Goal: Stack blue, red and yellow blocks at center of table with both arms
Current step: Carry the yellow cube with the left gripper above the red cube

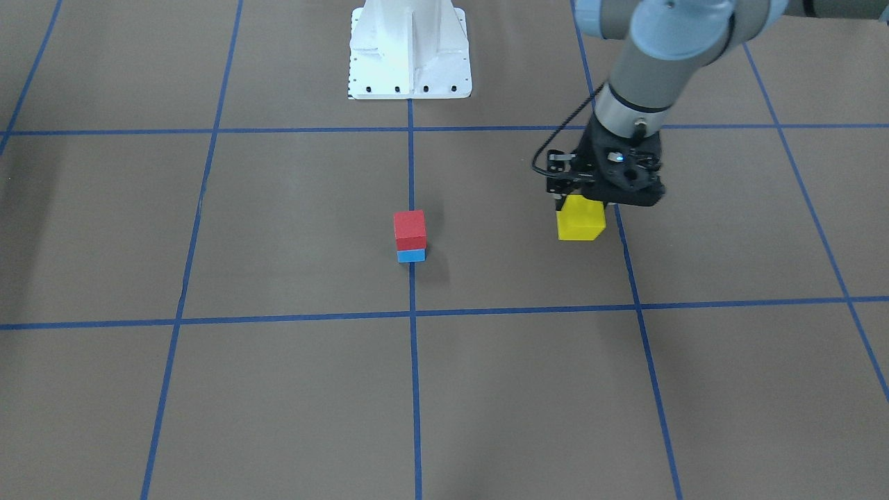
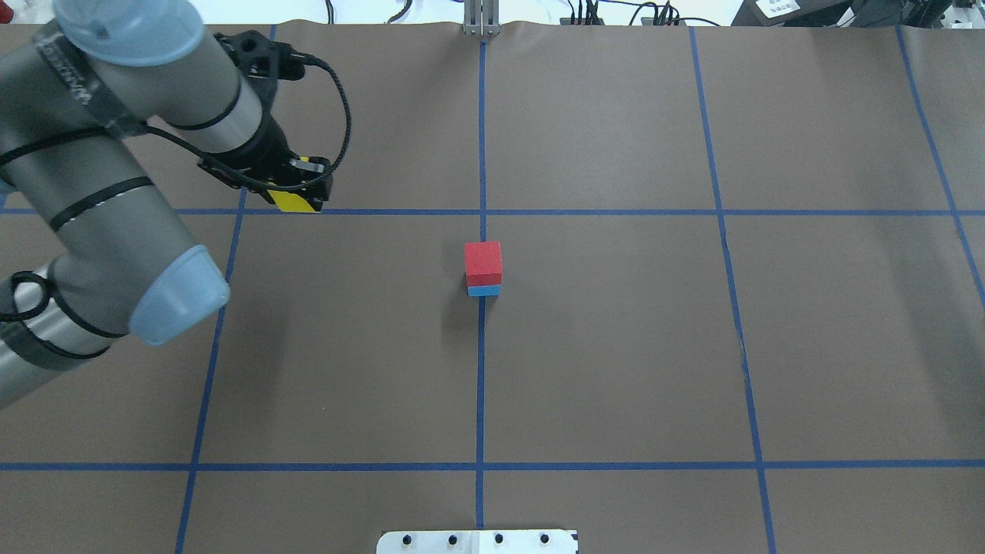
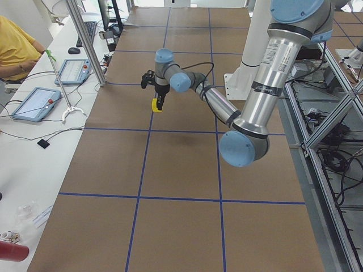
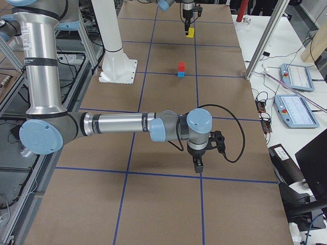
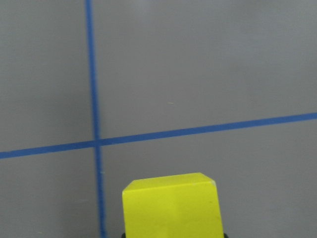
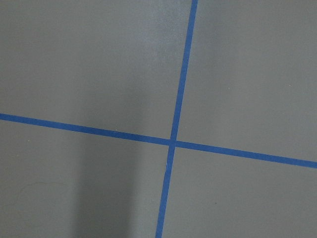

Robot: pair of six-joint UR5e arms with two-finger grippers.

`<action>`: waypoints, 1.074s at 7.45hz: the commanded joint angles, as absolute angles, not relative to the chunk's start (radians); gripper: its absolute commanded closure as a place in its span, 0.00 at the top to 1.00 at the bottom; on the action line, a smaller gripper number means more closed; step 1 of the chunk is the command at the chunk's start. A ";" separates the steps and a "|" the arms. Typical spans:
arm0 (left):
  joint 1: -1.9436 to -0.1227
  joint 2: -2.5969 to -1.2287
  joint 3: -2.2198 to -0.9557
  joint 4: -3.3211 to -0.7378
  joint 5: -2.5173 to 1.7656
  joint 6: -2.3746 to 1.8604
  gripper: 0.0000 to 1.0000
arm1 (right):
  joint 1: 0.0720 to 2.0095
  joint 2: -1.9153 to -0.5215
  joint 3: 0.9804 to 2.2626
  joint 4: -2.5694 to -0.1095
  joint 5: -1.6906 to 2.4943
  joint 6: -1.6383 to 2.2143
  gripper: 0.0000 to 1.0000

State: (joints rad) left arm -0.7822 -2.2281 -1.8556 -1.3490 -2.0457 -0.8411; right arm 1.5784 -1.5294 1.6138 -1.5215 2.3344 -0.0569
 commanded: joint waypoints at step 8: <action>-0.554 -2.571 -1.482 -1.391 -1.898 -1.043 0.00 | 1.578 -1.529 1.609 -1.522 2.335 -0.055 1.00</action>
